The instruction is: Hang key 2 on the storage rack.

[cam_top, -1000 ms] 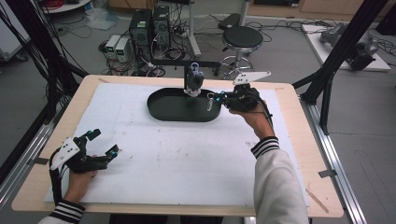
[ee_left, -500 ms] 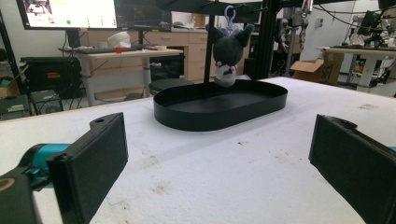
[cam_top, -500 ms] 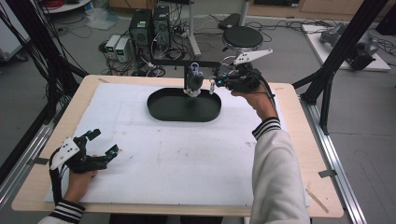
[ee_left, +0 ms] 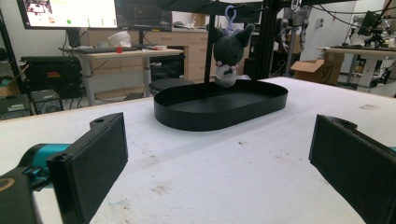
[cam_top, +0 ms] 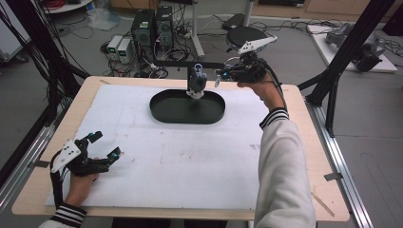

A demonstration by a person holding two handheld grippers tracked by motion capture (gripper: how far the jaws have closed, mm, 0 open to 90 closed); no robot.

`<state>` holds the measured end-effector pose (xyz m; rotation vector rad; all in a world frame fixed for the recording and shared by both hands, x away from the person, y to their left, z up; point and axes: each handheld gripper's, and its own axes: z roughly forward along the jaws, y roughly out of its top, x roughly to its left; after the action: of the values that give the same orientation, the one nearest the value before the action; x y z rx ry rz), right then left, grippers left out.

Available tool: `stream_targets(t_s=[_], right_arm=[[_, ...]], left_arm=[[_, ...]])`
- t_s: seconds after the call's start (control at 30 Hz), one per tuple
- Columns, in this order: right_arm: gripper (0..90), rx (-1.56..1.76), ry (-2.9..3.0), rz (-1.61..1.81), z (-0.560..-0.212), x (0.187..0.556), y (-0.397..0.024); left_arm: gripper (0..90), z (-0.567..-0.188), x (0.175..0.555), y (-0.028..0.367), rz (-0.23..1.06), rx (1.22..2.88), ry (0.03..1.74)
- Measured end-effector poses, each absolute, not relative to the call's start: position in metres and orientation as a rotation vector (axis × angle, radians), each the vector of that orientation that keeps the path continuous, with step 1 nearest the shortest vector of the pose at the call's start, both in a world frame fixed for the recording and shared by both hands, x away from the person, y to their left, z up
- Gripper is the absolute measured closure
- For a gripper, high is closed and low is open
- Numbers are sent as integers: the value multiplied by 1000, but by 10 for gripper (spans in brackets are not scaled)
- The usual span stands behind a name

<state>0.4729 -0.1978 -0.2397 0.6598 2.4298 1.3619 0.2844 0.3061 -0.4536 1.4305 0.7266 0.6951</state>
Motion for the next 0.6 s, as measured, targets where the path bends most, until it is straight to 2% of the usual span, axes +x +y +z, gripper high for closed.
stream_targets(t_s=[0.3, 0.6], right_arm=[[881, 640, 2472, 1326, -227, 491, -191], [882, 663, 2513, 1254, -238, 503, -189]], left_arm=[[49, -454, 285, 306, 695, 1431, 727], [50, -454, 285, 306, 696, 1432, 726]])
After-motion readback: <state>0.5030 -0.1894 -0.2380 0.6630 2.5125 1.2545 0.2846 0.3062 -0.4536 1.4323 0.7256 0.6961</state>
